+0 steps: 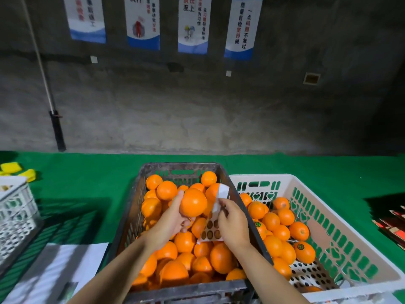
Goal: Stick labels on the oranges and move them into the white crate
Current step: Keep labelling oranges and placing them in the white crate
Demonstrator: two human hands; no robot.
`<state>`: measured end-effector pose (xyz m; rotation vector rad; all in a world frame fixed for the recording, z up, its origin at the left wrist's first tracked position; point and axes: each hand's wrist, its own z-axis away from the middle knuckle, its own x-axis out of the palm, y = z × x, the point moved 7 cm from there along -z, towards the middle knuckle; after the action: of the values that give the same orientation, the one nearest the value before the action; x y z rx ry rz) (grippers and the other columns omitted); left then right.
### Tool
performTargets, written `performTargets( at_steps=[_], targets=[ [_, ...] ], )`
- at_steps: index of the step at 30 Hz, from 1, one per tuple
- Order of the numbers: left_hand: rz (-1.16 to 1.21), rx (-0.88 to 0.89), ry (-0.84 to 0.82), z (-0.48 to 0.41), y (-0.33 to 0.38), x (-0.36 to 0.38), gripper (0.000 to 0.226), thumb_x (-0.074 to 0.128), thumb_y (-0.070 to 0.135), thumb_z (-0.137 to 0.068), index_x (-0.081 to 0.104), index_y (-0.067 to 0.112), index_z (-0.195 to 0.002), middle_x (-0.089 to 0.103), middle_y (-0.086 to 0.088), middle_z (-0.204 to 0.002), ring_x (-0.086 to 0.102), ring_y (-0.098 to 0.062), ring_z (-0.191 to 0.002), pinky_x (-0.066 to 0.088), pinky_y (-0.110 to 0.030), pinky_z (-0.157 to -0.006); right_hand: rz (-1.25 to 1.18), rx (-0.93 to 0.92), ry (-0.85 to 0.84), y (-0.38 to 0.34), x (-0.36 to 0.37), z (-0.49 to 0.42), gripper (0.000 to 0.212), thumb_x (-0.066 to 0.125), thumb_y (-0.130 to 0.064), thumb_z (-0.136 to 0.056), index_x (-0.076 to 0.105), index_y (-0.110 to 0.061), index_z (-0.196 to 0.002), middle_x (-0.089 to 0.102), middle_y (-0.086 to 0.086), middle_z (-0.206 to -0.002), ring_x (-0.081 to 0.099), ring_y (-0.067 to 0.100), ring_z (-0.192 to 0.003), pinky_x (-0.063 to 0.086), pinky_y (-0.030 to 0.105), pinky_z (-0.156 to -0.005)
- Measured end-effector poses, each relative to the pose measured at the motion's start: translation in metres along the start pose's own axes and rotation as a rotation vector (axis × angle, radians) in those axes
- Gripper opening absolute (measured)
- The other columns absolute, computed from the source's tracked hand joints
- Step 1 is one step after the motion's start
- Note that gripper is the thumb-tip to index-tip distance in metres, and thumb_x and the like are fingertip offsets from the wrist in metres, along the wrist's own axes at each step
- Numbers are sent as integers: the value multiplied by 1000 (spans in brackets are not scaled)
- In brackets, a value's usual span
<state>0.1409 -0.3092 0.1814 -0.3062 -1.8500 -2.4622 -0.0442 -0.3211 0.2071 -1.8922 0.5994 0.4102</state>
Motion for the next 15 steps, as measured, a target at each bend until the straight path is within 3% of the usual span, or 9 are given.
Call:
performTargets(
  at_steps=[2,3,5,7,8,11,13,15],
  targets=[
    [-165,73,182,2,3,-10,92,31,81,-80,61,2,-114,56,3,-58,47,-12,-55,38,-29,-60,-22,4,-82,0,8,1,36,54,-13,-100,62,-22,-134,63,-9,-131,55,2,-117,41,12,-95],
    [-229,119,247,5,6,-13,89,29,79,-83,60,6,-123,62,6,-68,53,-11,-64,42,-30,-67,-33,12,-130,0,12,1,35,54,-15,-100,63,-24,-132,65,-9,-128,58,0,-112,42,7,-89],
    [-301,205,312,10,9,-16,81,27,79,-83,49,24,-139,66,0,-109,60,-15,-94,47,-39,-90,-76,31,-222,0,22,3,33,57,-17,-99,65,-25,-130,67,-8,-125,61,-2,-106,44,2,-78],
    [-344,239,318,11,8,-15,89,28,82,-80,35,28,-150,49,-1,-145,54,-21,-123,37,-46,-110,-132,46,-296,-1,29,4,36,61,-18,-97,63,-23,-133,64,-9,-130,59,0,-116,40,-3,-79],
    [-360,237,317,11,7,-14,93,28,83,-79,29,27,-154,40,1,-154,46,-23,-133,32,-47,-115,-151,46,-320,-3,30,5,39,65,-23,-95,62,-24,-134,62,-13,-132,56,-1,-120,38,-4,-81],
    [-469,253,293,11,1,-10,96,26,84,-81,23,24,-155,30,0,-159,34,-22,-143,27,-48,-118,-211,0,-355,-11,32,10,50,73,-54,-82,61,-40,-129,60,-35,-123,56,-11,-113,45,5,-90],
    [-581,269,262,12,-2,-5,100,21,89,-78,26,23,-154,34,-2,-157,35,-21,-142,29,-47,-118,-213,-47,-353,-14,32,13,65,74,-66,-76,58,-41,-133,64,-25,-124,60,-4,-114,51,21,-97],
    [-629,252,239,11,-6,0,104,17,90,-77,21,22,-156,29,-3,-160,30,-21,-145,25,-45,-120,-183,-80,-328,-16,30,13,75,73,-72,-72,52,-43,-138,61,-22,-127,58,-4,-116,50,21,-98]
  ],
)
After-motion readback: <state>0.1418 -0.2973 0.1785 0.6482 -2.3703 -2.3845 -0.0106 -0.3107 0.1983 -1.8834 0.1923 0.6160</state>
